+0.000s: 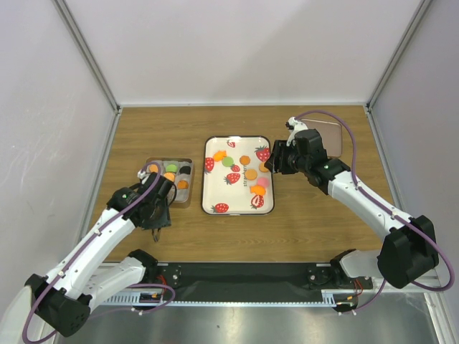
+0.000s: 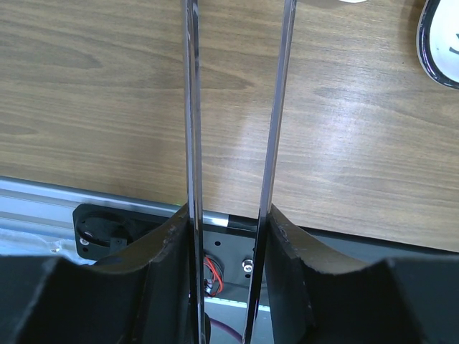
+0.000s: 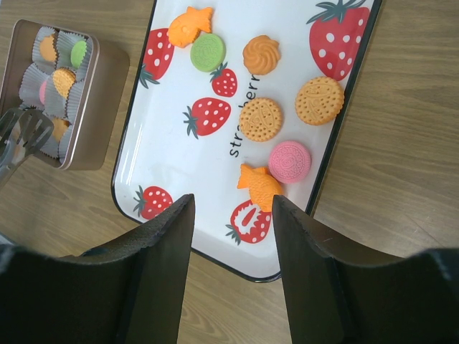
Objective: Pack the cookies
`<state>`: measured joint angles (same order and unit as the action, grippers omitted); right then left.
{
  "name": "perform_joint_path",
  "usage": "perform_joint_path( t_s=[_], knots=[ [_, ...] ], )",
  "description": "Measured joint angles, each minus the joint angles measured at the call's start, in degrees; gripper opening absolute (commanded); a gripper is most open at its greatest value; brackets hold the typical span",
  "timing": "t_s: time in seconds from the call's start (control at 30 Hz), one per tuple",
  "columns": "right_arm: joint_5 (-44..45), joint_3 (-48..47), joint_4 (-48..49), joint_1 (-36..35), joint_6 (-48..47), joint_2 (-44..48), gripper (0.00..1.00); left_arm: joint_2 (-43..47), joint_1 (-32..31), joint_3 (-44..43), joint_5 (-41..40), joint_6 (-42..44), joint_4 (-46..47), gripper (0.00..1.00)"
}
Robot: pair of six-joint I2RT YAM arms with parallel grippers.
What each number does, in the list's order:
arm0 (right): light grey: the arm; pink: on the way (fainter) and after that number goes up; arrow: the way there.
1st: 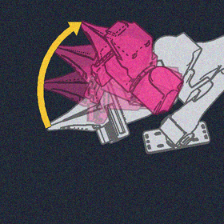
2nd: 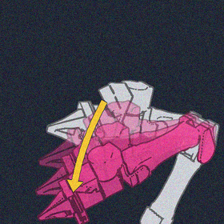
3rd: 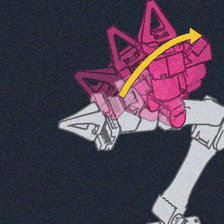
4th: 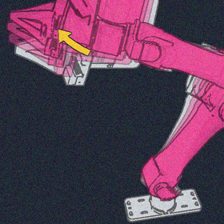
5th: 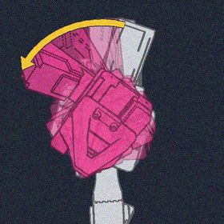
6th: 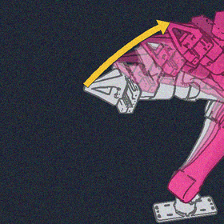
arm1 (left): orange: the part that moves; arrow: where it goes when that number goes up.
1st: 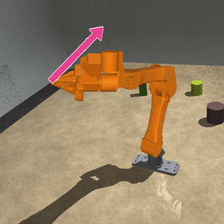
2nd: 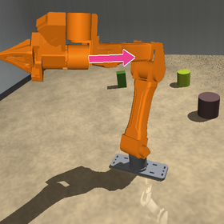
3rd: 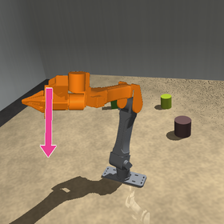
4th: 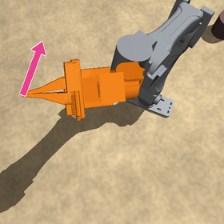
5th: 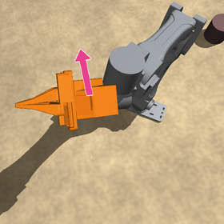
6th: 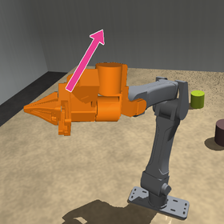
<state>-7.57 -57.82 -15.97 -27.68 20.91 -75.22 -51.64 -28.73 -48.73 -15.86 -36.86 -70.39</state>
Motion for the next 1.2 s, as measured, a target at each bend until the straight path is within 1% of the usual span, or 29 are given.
perform_joint_path(
  t_s=[0.33,0.43,0.57,0.7,0.8,0.9,1.0,1.2],
  knots=[
    [0.0,0.0,0.0,0.0,0.0,0.0,0.53,0.0,0.1,-0.8,0.0,0.5,-0.5,0.43],
    [0.0,0.0,0.0,0.0,0.0,0.0,0.54,-0.6,0.1,-3.7,0.1,1.3,-1.3,0.43],
    [0.0,0.0,0.0,0.0,0.0,0.0,0.53,-3.0,-1.2,-10.7,-0.1,1.5,-2.0,0.43],
    [0.7,0.0,0.0,0.0,0.0,0.0,0.53,-7.8,-6.3,-18.3,-0.7,1.4,-0.9,0.44],
    [1.3,0.0,0.0,0.1,0.0,0.0,0.54,-12.4,-11.0,-21.2,-0.7,1.4,1.5,0.44],
    [2.2,0.0,-0.1,0.3,0.0,0.0,0.53,-17.9,-15.5,-22.2,-0.2,1.4,5.3,0.44],
    [2.9,0.0,-0.1,0.5,0.0,0.1,0.54,-23.0,-18.7,-22.3,0.7,1.4,9.2,0.44],
    [3.9,0.0,-0.2,0.9,0.0,0.6,0.54,-30.2,-21.2,-24.2,2.1,2.0,14.7,0.45]
  ],
)
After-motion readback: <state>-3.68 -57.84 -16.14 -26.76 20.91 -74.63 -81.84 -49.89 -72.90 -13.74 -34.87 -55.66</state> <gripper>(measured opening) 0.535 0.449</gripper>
